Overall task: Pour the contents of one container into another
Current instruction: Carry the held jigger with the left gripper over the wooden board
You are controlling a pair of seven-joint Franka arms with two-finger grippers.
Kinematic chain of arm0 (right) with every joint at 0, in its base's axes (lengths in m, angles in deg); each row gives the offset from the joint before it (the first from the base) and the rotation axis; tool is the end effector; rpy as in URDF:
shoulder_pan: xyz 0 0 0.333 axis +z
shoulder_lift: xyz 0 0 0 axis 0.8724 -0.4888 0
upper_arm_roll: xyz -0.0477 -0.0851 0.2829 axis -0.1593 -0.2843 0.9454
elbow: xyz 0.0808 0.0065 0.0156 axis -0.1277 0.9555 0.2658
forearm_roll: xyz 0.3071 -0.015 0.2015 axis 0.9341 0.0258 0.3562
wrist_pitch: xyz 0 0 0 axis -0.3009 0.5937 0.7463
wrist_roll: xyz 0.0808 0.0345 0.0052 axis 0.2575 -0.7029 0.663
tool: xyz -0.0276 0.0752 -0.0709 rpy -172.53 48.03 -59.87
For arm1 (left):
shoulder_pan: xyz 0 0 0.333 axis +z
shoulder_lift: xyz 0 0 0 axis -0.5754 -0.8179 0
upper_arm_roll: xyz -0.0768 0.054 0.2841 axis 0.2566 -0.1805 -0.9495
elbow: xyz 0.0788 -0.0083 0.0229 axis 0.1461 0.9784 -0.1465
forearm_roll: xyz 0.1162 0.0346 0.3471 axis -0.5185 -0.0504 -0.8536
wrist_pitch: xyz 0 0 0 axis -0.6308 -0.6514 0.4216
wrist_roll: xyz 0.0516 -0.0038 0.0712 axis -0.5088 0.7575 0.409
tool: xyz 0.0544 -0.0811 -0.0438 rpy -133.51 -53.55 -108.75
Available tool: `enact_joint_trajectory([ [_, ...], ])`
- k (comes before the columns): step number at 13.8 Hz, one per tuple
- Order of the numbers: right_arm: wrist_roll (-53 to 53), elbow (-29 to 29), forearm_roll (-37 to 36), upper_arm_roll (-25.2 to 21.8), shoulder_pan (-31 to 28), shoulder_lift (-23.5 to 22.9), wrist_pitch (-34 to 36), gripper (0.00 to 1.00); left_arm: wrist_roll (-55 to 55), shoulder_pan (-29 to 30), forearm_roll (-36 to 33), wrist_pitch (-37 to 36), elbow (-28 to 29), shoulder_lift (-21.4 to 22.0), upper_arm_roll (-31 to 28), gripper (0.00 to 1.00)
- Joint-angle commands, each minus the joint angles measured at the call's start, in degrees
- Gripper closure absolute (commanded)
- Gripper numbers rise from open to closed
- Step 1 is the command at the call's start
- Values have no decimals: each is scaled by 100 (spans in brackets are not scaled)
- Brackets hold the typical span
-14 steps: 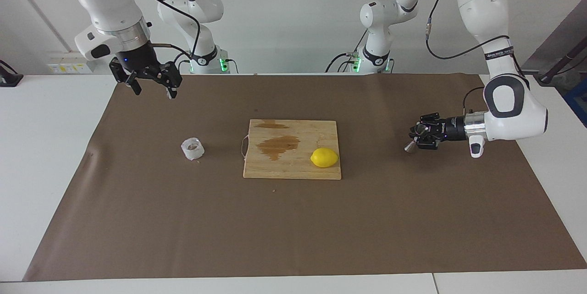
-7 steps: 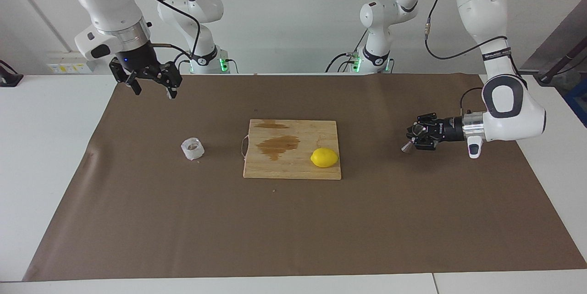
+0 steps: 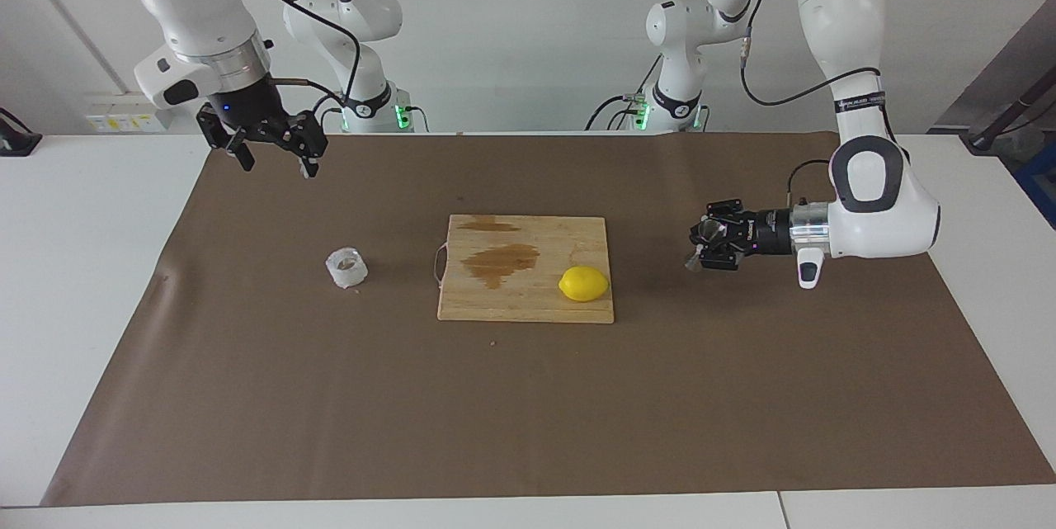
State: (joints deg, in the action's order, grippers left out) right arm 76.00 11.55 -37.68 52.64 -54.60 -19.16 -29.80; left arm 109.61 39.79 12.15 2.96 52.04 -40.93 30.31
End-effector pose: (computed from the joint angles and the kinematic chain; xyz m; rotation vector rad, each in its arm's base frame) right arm 0.5322 0.0363 0.6015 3.1163 -0.2085 0.0376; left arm 0.5739 -0.0622 0.3593 1.9362 1.3339 -1.1690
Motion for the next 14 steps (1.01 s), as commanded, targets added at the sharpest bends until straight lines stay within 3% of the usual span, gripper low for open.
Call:
enact_joint_trajectory([
  [1, -65, 62, 14, 52, -60, 58, 22, 0, 434, -447, 559, 315, 213, 234, -80, 89],
  [6, -65, 62, 14, 52, -60, 58, 22, 0, 1032, -1431, 1728, 1413, 432, 322, -72, 89],
  [8, -65, 53, 14, 52, -60, 58, 22, 0, 1129, -1739, 2115, 1852, 467, 322, -63, 97],
  [14, -65, 53, 14, 52, -60, 58, 22, 0, 1279, -2837, 3214, 3618, 677, 304, 43, 100],
])
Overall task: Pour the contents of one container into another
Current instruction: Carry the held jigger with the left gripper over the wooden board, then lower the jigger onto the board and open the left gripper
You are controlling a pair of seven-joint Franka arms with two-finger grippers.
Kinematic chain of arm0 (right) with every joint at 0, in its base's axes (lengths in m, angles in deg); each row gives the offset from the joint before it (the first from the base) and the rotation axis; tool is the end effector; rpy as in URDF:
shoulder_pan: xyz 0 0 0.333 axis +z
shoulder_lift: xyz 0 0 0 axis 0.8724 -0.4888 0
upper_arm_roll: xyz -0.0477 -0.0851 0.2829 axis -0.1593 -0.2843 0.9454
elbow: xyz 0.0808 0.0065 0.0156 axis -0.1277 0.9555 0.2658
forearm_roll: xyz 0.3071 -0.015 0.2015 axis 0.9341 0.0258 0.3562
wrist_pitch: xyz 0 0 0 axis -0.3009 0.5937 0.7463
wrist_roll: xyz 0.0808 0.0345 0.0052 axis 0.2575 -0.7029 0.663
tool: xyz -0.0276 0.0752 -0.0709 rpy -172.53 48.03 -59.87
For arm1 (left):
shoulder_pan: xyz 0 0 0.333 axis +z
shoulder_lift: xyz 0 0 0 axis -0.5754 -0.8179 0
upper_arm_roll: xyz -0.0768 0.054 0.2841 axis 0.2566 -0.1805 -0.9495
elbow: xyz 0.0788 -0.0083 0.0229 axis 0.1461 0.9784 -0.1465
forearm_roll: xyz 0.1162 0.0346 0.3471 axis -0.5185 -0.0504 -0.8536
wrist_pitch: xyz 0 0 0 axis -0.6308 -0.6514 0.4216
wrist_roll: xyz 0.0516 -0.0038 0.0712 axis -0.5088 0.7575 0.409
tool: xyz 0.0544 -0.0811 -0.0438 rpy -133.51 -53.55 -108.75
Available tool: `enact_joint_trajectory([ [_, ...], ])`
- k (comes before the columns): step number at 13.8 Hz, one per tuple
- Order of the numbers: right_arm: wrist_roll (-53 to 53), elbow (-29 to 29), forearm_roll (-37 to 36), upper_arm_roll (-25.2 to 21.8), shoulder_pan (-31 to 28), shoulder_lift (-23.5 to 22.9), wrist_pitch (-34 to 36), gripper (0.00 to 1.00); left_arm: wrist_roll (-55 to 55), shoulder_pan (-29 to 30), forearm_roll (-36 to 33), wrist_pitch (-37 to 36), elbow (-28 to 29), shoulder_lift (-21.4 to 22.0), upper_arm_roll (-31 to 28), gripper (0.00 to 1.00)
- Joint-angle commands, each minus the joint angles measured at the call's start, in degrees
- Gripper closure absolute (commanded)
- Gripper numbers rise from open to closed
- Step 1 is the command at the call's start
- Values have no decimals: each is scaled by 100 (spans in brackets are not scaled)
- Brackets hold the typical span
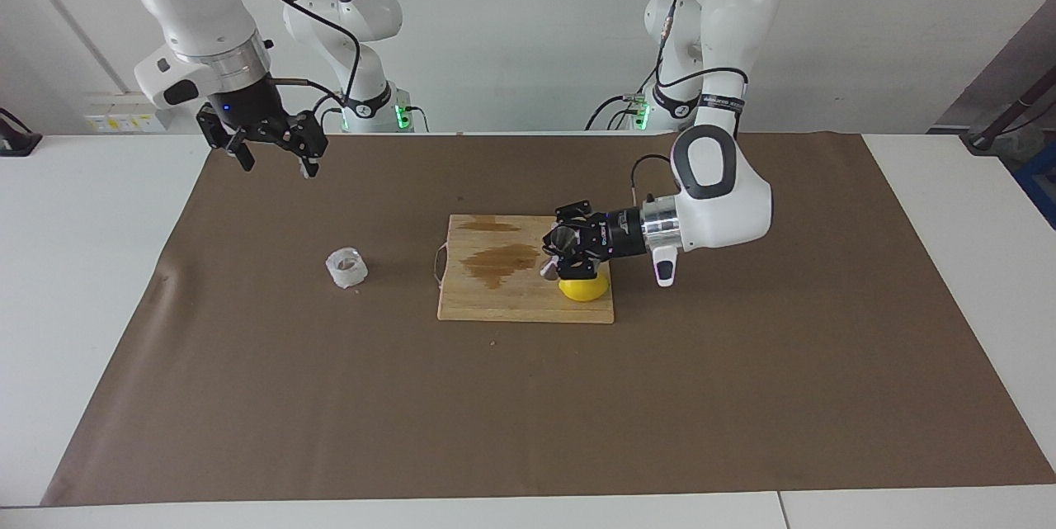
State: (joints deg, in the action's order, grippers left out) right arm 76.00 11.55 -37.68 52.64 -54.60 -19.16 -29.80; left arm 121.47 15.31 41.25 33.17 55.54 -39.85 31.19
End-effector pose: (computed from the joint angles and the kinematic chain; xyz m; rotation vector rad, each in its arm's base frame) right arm 0.5322 0.0363 0.6015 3.1163 -0.2085 0.0376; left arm 0.5578 -0.2963 0.3729 1.5349 1.4774 -1.1081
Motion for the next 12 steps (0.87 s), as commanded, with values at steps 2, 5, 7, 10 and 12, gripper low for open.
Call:
enact_joint_trajectory([
  [2, -65, 53, 14, 52, -60, 58, 22, 0, 120, -636, 621, 1073, 469, 197, -45, 100],
  [5, -65, 53, 14, 52, -60, 58, 22, 0, 23, -786, 1234, 1600, 645, 136, 34, 100],
  [7, -65, 53, 14, 52, -60, 58, 22, 0, -82, -857, 1343, 1716, 654, 118, 35, 100],
  [10, -65, 62, 14, 52, -60, 58, 22, 0, -152, -997, 1474, 1970, 768, 109, 35, 100],
  [12, -65, 53, 14, 52, -60, 58, 22, 0, -336, -1068, 1562, 2033, 847, 91, 35, 100],
])
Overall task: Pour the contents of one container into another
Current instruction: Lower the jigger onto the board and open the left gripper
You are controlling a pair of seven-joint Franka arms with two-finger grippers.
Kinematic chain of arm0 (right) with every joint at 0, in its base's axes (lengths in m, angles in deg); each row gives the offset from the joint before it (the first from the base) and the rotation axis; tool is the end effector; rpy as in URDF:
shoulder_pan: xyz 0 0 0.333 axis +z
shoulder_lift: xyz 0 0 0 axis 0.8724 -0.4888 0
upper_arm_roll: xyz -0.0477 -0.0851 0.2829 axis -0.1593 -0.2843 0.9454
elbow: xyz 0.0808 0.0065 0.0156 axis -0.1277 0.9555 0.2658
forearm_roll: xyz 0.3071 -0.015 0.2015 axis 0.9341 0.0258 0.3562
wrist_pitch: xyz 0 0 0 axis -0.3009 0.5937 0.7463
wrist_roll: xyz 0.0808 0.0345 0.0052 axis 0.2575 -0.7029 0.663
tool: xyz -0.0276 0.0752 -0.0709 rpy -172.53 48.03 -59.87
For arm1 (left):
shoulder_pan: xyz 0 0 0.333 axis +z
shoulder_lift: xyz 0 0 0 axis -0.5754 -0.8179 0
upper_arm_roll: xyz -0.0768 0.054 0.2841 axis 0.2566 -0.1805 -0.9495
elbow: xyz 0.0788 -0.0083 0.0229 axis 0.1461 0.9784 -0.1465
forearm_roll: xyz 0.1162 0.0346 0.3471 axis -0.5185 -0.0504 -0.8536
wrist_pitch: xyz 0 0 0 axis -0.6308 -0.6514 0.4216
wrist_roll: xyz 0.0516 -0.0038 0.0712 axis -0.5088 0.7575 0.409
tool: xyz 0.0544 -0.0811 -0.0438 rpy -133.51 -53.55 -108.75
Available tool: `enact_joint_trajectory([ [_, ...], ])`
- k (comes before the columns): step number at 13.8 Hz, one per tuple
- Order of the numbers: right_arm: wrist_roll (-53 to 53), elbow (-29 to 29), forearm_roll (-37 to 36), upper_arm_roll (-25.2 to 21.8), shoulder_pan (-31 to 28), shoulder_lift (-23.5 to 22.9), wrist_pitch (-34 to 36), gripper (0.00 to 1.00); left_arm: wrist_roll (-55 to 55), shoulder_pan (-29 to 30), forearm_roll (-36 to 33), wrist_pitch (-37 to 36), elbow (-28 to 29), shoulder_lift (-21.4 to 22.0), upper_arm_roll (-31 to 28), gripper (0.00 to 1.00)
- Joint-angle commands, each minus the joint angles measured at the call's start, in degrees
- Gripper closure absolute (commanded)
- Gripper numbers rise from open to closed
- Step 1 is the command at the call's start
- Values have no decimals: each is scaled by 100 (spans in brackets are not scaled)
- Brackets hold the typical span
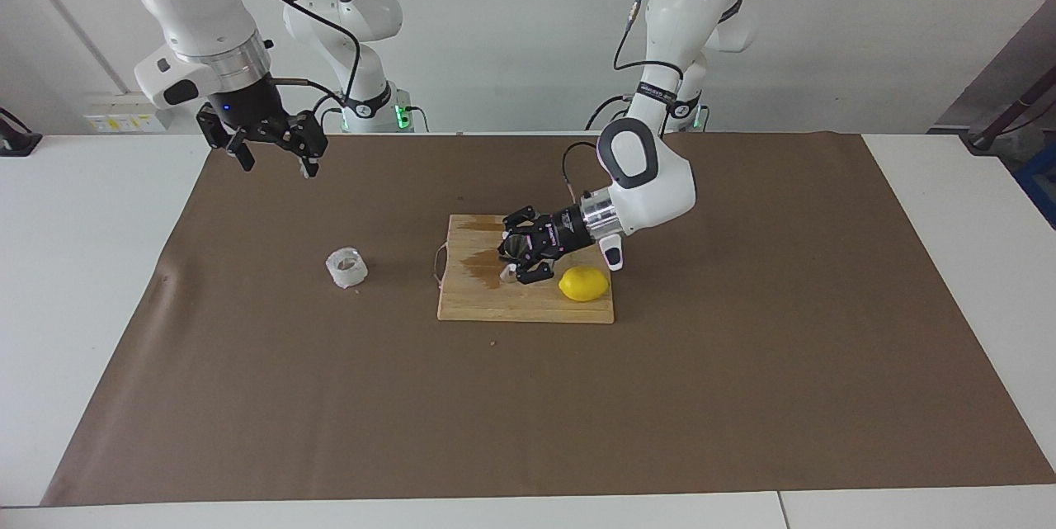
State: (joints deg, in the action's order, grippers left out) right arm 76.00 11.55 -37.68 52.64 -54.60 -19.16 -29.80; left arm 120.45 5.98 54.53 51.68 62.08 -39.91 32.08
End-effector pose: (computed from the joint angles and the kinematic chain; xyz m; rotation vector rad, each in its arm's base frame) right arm 0.5322 0.0363 0.6015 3.1163 -0.2085 0.0376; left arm 0.5105 -0.3501 0.3239 1.3510 1.6808 -1.0140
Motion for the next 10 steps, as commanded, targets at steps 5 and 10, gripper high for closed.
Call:
enact_joint_trajectory([
  [5, -65, 53, 14, 52, -60, 58, 22, 0, -552, -135, 463, 182, 334, 80, -63, 92],
  [10, -65, 62, 14, 52, -60, 58, 22, 0, -666, -144, 463, 208, 343, 71, -63, 53],
])
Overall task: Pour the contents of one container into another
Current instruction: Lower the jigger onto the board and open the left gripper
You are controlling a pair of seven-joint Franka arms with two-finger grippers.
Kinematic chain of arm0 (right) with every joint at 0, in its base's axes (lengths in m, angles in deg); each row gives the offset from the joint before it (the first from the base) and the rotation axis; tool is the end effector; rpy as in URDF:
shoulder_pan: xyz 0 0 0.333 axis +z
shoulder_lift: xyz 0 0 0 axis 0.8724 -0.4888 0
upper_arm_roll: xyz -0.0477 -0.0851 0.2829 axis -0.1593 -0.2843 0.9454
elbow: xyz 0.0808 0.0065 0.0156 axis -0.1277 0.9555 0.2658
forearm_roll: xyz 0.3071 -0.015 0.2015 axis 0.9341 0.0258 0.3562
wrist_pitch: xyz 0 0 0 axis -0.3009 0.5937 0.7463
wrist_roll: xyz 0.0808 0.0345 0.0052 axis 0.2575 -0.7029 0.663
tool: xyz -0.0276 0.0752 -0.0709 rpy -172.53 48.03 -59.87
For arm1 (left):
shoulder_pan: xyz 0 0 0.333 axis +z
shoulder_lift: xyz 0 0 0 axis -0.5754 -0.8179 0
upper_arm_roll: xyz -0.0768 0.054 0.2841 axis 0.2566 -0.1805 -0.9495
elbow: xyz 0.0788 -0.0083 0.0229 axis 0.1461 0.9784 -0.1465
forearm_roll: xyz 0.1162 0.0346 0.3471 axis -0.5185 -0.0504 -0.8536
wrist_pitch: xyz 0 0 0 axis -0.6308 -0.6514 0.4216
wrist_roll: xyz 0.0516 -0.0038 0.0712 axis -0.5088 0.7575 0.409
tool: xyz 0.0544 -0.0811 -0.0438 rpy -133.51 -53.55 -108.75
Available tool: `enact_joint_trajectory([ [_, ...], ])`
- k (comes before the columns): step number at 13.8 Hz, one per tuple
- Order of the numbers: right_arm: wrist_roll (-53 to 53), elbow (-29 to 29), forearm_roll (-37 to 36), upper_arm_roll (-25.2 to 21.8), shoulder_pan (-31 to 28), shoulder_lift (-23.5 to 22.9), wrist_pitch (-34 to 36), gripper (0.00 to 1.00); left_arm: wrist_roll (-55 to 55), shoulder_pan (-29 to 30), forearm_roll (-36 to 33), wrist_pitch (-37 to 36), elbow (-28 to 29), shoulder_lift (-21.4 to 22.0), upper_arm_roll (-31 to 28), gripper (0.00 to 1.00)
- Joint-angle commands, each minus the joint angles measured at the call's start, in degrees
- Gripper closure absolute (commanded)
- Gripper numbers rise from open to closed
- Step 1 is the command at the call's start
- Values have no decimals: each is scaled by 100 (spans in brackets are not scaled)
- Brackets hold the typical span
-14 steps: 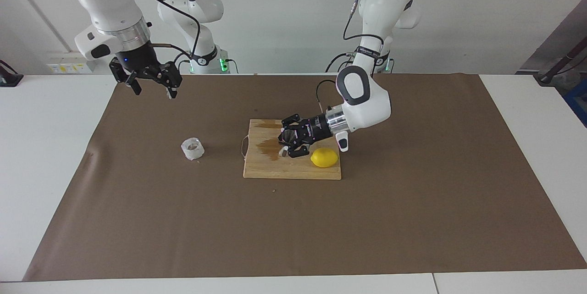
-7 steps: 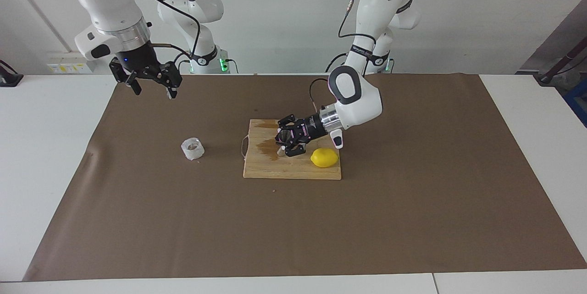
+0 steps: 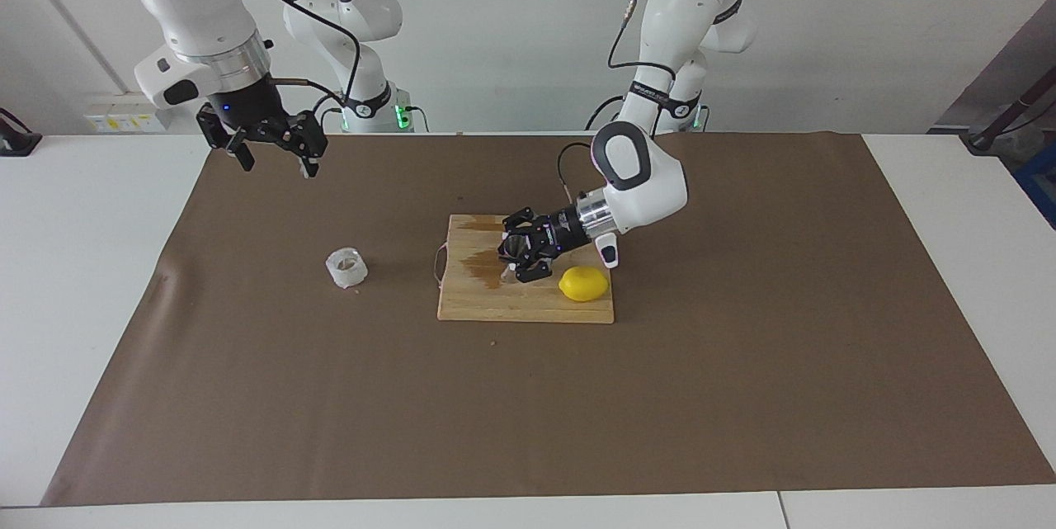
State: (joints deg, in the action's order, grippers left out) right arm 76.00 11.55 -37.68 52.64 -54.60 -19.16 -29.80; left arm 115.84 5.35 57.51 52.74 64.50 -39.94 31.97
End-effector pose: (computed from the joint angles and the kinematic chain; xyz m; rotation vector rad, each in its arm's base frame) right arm 0.5322 0.0363 0.6015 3.1163 -0.2085 0.0376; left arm 0.4995 -0.3471 0.3056 1.3587 1.6743 -0.9876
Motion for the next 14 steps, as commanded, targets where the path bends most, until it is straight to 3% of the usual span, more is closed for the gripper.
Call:
enact_joint_trajectory([
  [1, -66, 53, 14, 52, -60, 58, 22, 0, -275, -81, 164, 94, 101, 82, -62, 41],
  [2, -66, 62, 14, 52, -60, 58, 22, 0, -284, -81, 164, 94, 92, 74, -62, 6],
  [3, -66, 62, 14, 52, -60, 58, 22, 0, -284, -81, 156, 76, 101, 82, -62, 0],
  [9, -57, 53, 14, 52, -60, 58, 31, 0, -205, -133, 120, -319, 74, 179, -62, 0],
  [14, -74, 62, 14, 52, -148, 58, 40, 0, 207, -116, -204, -644, 215, 758, -79, 0],
])
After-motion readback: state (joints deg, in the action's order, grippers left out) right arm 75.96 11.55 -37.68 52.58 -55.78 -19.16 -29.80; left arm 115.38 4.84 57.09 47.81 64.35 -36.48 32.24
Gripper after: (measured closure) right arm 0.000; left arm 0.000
